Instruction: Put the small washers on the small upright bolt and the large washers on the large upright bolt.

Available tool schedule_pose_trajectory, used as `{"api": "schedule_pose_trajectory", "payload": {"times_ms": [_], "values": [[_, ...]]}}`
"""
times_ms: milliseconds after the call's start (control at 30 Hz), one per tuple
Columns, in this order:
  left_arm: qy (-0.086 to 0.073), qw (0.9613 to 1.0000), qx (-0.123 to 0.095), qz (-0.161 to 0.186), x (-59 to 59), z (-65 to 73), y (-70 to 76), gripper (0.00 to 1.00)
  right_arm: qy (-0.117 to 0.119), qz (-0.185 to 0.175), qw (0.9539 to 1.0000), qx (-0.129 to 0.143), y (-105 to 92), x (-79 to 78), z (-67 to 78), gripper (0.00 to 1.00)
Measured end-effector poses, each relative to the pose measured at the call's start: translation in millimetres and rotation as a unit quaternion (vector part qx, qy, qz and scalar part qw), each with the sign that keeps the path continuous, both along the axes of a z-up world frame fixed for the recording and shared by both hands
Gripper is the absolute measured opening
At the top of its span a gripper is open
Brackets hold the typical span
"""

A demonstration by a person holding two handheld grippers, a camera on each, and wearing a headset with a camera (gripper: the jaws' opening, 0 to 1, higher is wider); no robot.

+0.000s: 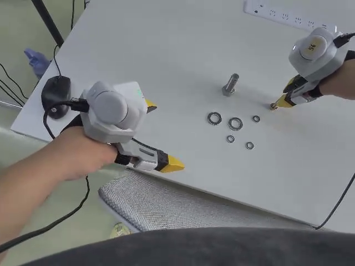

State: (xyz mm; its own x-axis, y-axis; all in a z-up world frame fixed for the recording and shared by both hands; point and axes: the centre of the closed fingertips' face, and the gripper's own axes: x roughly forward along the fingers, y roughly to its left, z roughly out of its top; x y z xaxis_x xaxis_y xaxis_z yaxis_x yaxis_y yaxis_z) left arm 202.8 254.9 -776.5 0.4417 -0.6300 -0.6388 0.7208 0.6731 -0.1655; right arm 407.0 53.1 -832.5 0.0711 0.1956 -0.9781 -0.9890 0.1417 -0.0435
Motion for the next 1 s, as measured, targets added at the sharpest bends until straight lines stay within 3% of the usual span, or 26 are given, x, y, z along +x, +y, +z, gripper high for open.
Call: {"api": "schedule_pose_trajectory", "payload": {"times_ms": [167, 567, 700, 800, 1000], "values": [[-0.003, 1.0, 0.001, -0.003, -3.7, 3.7, -0.5, 0.89, 0.002, -0.001, 1.0, 0.001, 1.3, -5.4, 15.8, 0.26], [-0.011, 0.9999, 0.0, -0.003, -9.1, 11.6, 2.1, 0.89, -0.001, 0.003, 1.0, -0.001, -1.5, -8.9, 23.0, 0.25], [-0.014, 0.9997, -0.02, 0.009, -4.5, 19.7, 1.2, 0.88, -0.003, 0.005, 1.0, 0.001, 2.2, -18.7, 27.3, 0.25], [-0.025, 0.9995, -0.015, 0.011, -1.3, 23.0, 1.4, 0.87, -0.002, 0.009, 0.9999, 0.006, 7.2, -28.8, 29.5, 0.25], [-0.021, 0.9997, -0.009, 0.003, -4.0, 21.1, -0.7, 0.87, 0.002, 0.022, 0.9997, 0.009, 13.6, -48.1, 28.8, 0.25]]}}
